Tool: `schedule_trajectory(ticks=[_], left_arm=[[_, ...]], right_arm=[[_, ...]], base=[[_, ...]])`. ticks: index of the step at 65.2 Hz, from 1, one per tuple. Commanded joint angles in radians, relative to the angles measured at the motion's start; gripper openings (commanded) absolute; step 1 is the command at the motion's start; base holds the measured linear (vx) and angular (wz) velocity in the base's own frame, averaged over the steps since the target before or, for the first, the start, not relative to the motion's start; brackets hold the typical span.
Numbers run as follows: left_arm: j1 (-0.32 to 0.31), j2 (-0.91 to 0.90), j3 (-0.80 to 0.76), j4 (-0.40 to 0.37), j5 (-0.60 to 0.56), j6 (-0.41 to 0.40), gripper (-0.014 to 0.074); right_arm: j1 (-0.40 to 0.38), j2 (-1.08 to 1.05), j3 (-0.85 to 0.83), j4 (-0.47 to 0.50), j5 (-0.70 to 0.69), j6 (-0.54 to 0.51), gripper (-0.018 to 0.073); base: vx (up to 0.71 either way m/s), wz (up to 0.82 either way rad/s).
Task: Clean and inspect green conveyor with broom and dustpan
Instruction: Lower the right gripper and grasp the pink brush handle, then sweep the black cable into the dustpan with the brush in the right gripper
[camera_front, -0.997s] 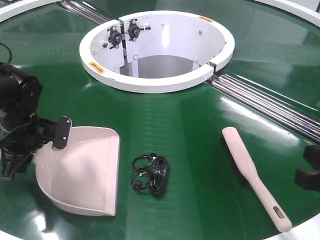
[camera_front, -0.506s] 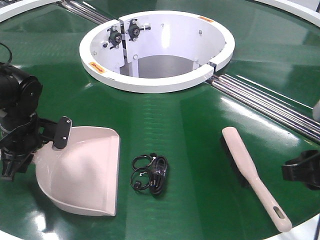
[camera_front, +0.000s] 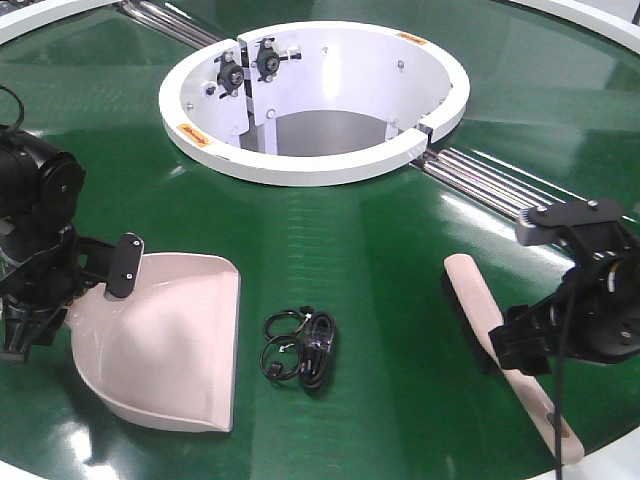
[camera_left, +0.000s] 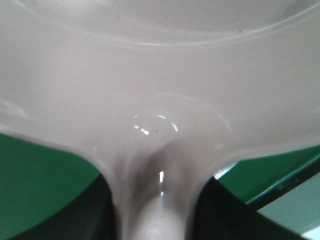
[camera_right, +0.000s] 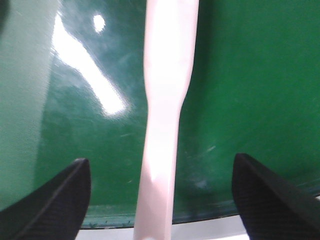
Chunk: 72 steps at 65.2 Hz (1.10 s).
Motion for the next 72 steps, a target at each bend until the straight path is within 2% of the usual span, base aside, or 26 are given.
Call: schedule_trajectory(ticks=[1, 24, 39, 52, 72], left_arm=[[-0.009, -0.048, -0.017, 0.005, 0.026, 0.002, -0.0006], [-0.009, -0.048, -0.017, 0.005, 0.026, 0.002, -0.0006], [-0.009, -0.048, -0.017, 0.005, 0.026, 0.002, -0.0006], [-0.009, -0.048, -0.017, 0.005, 0.026, 0.002, -0.0006], [-0.009, -0.048, -0.017, 0.005, 0.026, 0.002, -0.0006]], right_arm=[[-0.001, 0.034, -0.045, -0.007, -0.01, 0.003, 0.0566], [0.006, 0.221, -0.092, -0.007, -0.004, -0.002, 0.0561], [0.006, 0.31, -0.108, -0.018, 0.006, -0.001, 0.0486], [0.006, 0.339, -0.108, -0.018, -0.006, 0.003, 0.0347], [0.006, 0.339, -0.15, -0.007, 0.027, 0.002, -0.0007]], base=[[0.0, 0.0], [0.0, 0.0], [0.0, 0.0], [0.0, 0.0], [0.0, 0.0]])
